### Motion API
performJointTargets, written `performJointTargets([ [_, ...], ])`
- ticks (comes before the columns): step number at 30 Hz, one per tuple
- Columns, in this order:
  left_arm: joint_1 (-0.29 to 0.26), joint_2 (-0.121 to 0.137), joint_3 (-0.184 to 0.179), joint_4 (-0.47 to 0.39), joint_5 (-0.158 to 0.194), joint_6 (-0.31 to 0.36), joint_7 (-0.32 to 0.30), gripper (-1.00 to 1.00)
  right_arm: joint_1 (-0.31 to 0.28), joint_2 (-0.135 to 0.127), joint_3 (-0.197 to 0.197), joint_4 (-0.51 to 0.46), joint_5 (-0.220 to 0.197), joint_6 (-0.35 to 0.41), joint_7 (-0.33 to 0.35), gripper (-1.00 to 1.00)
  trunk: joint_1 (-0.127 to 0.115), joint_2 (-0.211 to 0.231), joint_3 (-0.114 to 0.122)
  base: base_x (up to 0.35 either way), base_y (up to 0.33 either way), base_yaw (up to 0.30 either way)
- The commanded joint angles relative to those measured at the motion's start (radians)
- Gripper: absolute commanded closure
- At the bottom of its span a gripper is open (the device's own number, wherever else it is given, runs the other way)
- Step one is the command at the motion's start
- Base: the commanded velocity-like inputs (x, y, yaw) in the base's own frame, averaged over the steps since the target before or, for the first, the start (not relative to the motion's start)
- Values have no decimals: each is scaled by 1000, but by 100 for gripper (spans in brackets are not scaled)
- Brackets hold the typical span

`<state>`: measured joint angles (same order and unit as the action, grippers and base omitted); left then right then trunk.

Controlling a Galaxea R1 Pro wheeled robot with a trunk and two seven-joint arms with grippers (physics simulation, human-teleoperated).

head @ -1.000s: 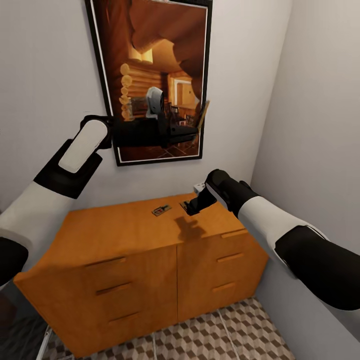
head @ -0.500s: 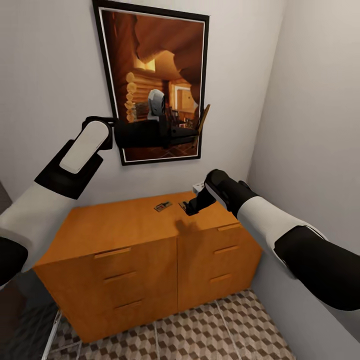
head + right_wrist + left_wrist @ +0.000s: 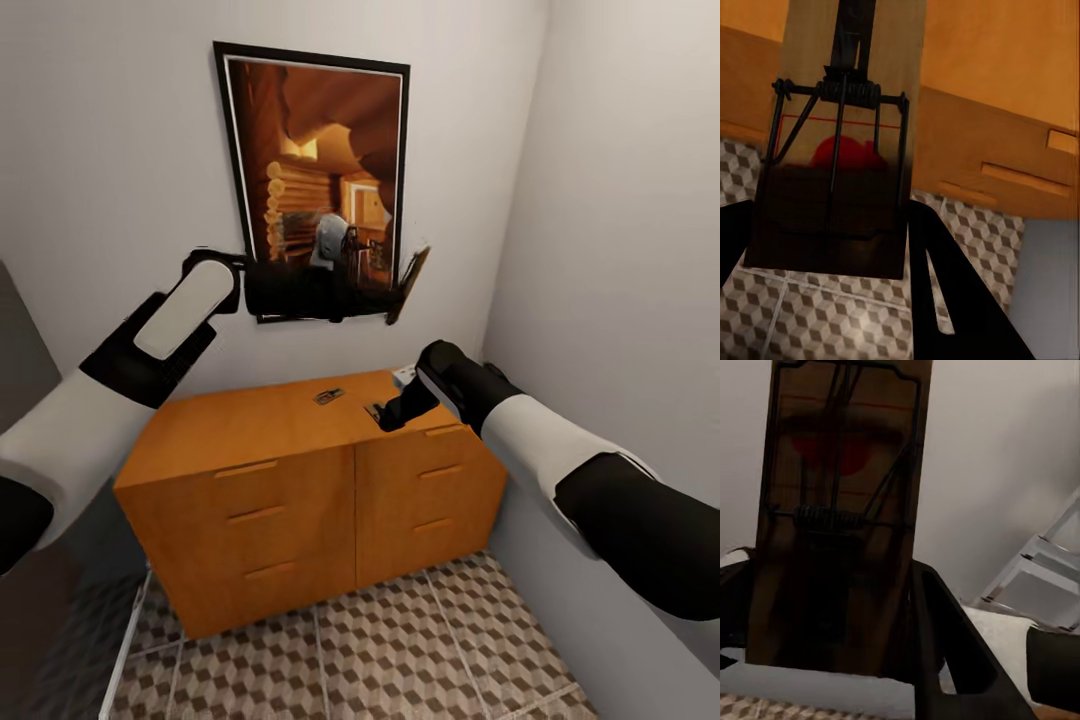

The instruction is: Take the four mousetraps from the cabinet in the bathroom and place them on the bathroom floor. Make sure all four end up on the same floor surface, and ensure that at least two of them are either under or directly next to the same bathroom sink.

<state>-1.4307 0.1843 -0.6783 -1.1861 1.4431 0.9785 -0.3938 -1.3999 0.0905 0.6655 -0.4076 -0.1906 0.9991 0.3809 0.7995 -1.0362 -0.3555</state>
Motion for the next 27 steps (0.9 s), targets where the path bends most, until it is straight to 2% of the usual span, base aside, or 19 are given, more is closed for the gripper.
performJointTargets([
  [1,-1,2,-22,6,-7,-1,-9,100,0,-8,7,-1,-14,3,-3,100,-4,6,2,-334,0,0],
  [7,2,-4,-102,95,-9,-5,-8,100,36,-59,6,-2,-13,-7,-2,100,-27,48,21,-334,0,0],
  [11,13,-28,-183,183,-8,-62,-8,100,73,-111,6,-15,-13,-36,-1,100,-43,76,33,-334,0,0],
  [14,15,-42,-201,232,-10,-87,-8,100,95,-146,6,-37,-14,-56,-1,100,-54,97,43,-334,0,0],
  [16,16,-62,-206,266,-11,-94,-7,100,121,-166,6,-66,-14,-63,-1,100,-62,111,49,-334,0,0],
  [19,16,-110,-224,313,-12,-97,-6,100,168,-189,6,-123,-14,-67,0,100,-73,132,58,-333,0,0],
  [22,16,-148,-278,351,-12,-98,-6,100,223,-205,7,-157,-13,-69,-1,100,-85,153,68,-334,0,0],
  [25,17,-161,-345,382,-10,-99,-6,100,292,-210,8,-168,0,-85,-2,100,-96,174,77,-334,0,0],
  [27,22,-164,-376,395,-9,-99,-6,100,325,-212,8,-170,26,-108,-2,100,-104,188,83,-333,0,0],
])
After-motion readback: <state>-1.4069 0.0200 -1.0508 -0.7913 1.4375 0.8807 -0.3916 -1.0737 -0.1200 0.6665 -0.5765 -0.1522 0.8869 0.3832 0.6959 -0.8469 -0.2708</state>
